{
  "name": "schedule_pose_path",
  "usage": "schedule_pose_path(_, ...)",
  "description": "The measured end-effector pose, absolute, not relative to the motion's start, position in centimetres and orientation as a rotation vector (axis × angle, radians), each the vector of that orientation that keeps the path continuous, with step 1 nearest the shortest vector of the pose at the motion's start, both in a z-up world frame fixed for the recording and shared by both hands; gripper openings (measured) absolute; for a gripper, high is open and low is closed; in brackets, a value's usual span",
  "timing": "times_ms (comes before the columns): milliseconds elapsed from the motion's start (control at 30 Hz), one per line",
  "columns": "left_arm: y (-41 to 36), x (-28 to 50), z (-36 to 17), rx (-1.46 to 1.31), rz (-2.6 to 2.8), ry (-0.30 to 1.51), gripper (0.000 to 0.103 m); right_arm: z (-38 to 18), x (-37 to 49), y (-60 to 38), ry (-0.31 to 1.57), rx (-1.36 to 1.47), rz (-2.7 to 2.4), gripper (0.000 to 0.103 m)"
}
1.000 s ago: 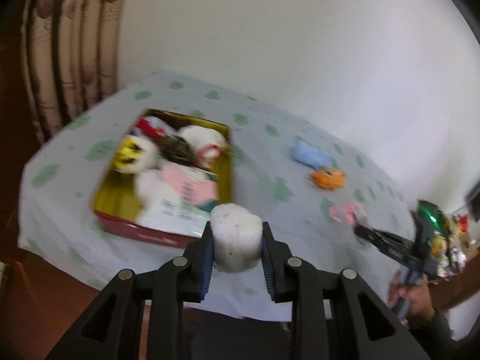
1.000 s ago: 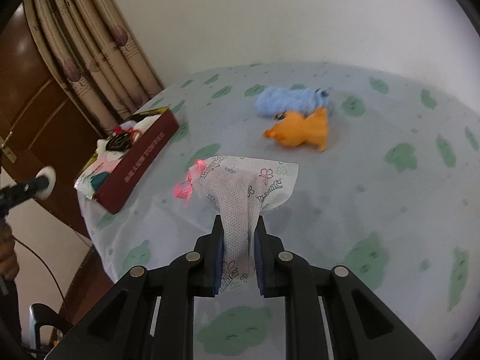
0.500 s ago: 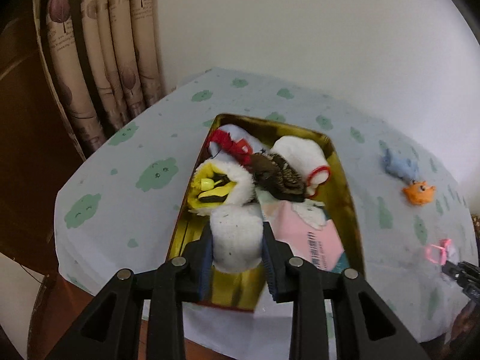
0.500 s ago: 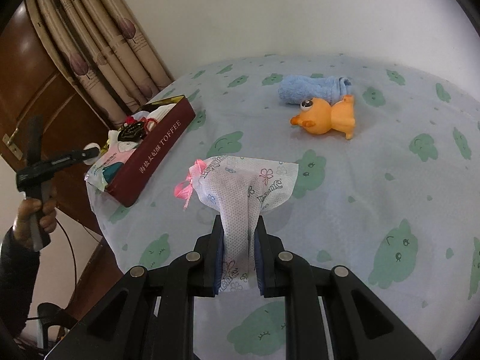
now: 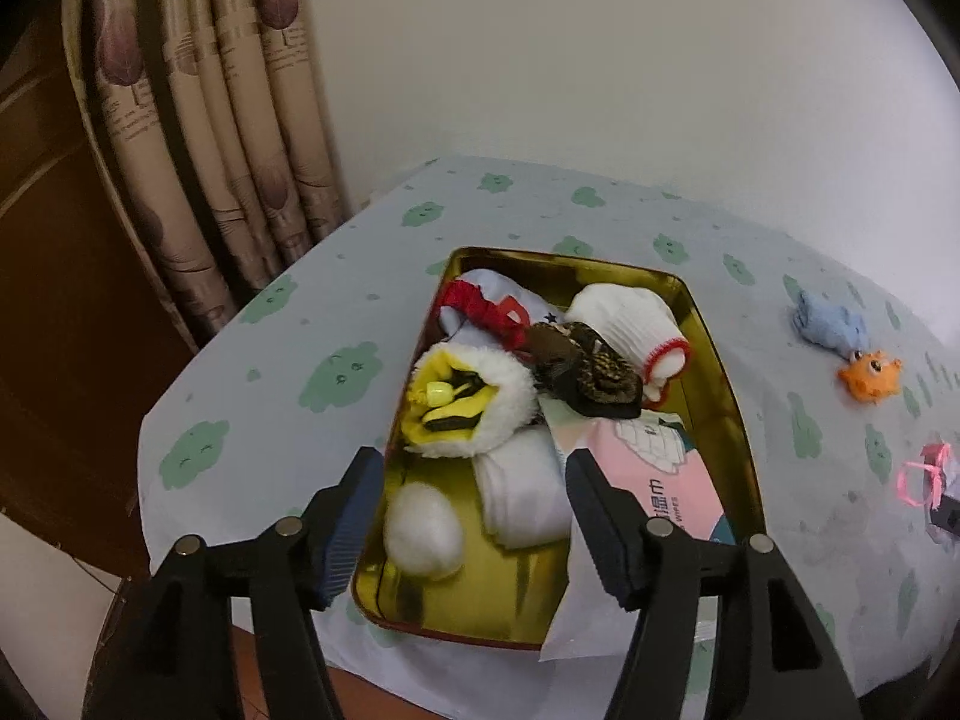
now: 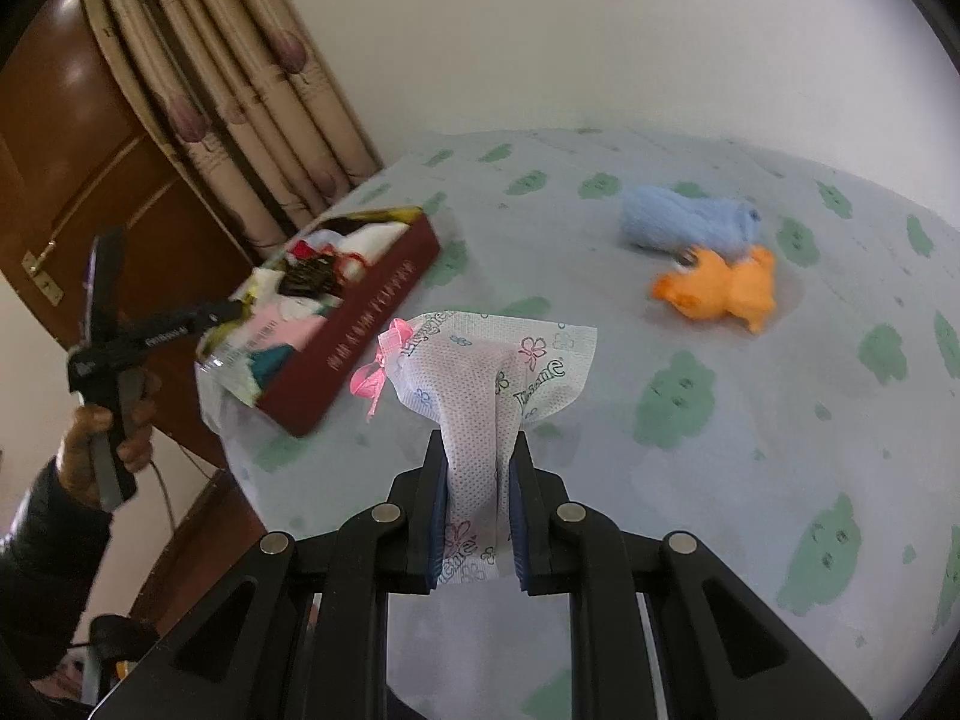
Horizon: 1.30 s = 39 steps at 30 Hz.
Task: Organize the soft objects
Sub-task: 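Carry the ball into the tin and open the left tool while the right tool lifts the wipe, then lower the wipe into the tin and open the right tool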
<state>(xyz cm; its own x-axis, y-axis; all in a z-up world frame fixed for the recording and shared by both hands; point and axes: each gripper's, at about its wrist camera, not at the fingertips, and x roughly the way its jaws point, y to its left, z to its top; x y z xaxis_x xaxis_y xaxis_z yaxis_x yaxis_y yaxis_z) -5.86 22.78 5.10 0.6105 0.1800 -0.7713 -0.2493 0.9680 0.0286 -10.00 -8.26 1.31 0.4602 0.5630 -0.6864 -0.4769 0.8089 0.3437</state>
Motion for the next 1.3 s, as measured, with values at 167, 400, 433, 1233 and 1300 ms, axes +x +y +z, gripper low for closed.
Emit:
schedule_pose_path(167, 23.8, -8.1, 6.8, -0.23, 0.248, 0.827, 0.064, 3.7, -9.3, -4.7, 0.854, 0.1, 0.723, 0.016)
schedule_pose_path(400, 22.4, -14.3, 7.5, -0.324, 0.351, 0.779, 0.064, 5.2, -5.6, 3.4, 0.878, 0.102, 0.855, 0.018)
schedule_pose_path(433, 22.0, -15.2, 7.3, -0.323, 0.37, 0.776, 0.064, 5.0, -4.8, 4.7, 0.896, 0.109, 0.871, 0.018)
schedule_pose_path(1233, 19.1, -17.8, 7.5, -0.135, 0.445, 0.668, 0.064, 1.0, 3.1, 19.4, 1.043, 0.012, 0.791, 0.022)
schedule_pose_path(1300, 19.0, -17.6, 7.4, -0.125, 0.443, 0.677, 0.064, 0.9, 3.1, 19.6, 1.044, 0.003, 0.79, 0.026)
